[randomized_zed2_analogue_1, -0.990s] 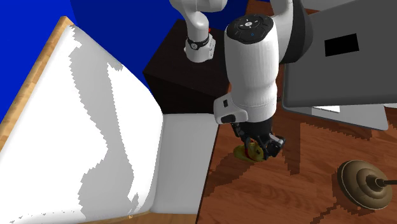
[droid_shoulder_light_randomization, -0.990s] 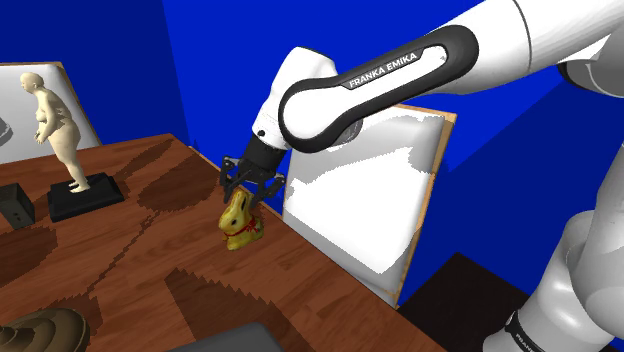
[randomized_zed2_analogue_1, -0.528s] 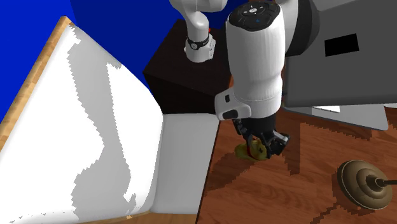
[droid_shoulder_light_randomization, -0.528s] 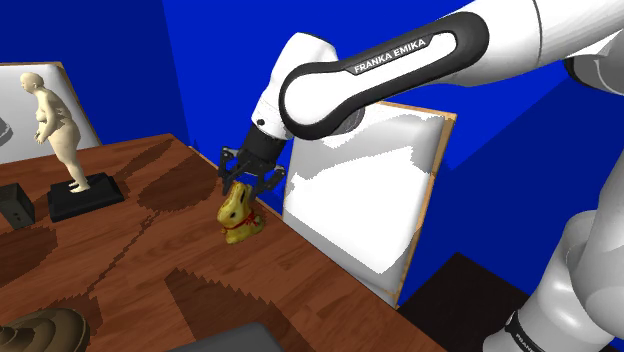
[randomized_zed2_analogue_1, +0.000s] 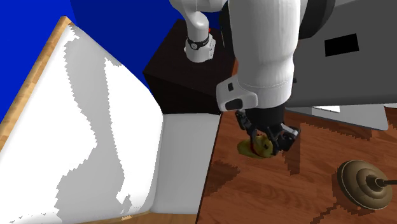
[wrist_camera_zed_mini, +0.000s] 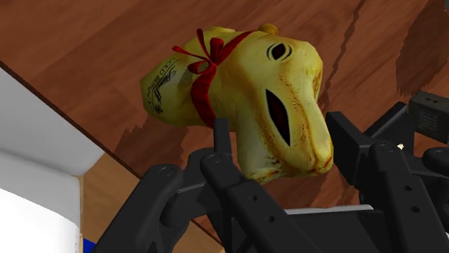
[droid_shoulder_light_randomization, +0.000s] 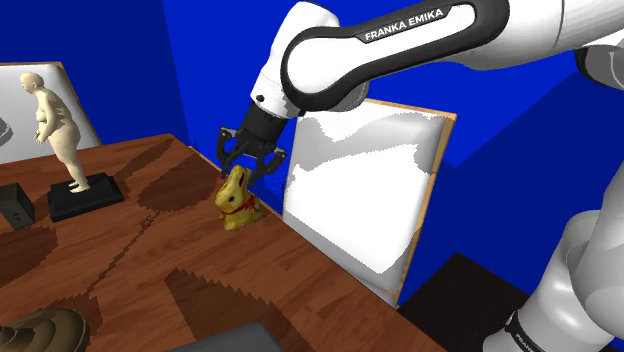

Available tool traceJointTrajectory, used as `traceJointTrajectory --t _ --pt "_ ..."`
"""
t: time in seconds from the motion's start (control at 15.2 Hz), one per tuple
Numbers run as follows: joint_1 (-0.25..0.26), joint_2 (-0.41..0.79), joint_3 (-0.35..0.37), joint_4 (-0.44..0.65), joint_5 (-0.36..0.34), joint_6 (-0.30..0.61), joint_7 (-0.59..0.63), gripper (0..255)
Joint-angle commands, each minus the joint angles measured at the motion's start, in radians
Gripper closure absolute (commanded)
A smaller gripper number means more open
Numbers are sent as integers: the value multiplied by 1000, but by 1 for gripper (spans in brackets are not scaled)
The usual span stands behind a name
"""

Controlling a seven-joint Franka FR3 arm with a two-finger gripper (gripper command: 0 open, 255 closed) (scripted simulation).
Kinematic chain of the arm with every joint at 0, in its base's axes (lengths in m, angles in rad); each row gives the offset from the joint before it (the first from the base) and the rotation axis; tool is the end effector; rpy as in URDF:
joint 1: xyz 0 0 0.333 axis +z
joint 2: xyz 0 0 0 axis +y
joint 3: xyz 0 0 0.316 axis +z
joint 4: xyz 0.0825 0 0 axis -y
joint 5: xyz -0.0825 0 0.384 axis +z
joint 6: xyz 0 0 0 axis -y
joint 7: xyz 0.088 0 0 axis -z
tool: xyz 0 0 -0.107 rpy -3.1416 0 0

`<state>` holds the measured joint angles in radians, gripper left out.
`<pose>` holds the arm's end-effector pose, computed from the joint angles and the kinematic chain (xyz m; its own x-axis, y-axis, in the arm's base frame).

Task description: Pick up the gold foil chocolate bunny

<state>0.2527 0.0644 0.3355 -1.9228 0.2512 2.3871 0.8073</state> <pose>0.5080 0.3368 0.5013 0.9223 -0.3790 0.0750 -0.3112 -0.8438 -0.4373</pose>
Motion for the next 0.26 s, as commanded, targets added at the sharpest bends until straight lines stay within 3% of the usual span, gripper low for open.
traceJointTrajectory --t 0.0,0.2 --pt "-1 -5 -1 23 -4 -28 7 255" --pt "-1 -8 -1 35 -6 -42 10 255"
